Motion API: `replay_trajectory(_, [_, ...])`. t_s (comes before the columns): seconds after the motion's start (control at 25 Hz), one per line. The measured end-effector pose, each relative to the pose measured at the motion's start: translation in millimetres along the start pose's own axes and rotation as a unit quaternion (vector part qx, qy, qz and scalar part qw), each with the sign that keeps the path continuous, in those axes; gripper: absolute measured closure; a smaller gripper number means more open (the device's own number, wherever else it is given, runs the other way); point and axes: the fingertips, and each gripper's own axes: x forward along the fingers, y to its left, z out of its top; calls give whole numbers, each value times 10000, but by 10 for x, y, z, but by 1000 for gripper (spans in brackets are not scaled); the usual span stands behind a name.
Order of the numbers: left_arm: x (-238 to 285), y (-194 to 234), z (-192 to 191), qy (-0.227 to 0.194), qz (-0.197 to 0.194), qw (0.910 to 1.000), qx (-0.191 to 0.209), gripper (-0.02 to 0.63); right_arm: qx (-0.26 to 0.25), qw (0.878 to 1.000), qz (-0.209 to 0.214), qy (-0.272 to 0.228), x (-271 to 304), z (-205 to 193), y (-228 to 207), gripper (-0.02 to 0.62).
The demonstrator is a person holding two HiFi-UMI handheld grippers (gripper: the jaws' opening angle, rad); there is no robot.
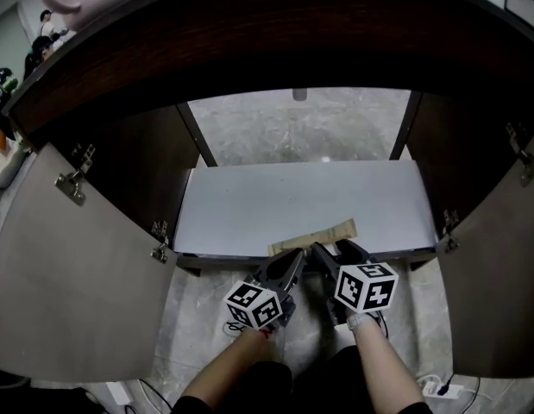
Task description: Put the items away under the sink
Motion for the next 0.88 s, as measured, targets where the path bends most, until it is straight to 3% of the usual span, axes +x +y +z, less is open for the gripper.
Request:
replay_trajectory(0.12, [-7, -7, 5, -17, 29, 10000, 3, 595, -703, 9965, -450, 110, -22, 42, -103, 353])
replay_trajectory(0.28, [-20, -70, 6, -27, -39, 10000, -1, 595, -1549, 9824, -1016, 229, -31, 106, -256, 346])
replay_trajectory(0.64, [-69, -145, 56, -73, -121, 9999, -10, 595, -2185, 9598, -1684, 524, -76, 77, -608, 315])
replay_trajectory(0.88, [-65, -216, 65, -109, -201, 9997, 64, 595, -1887, 9713, -1451, 7, -164, 273, -518, 314])
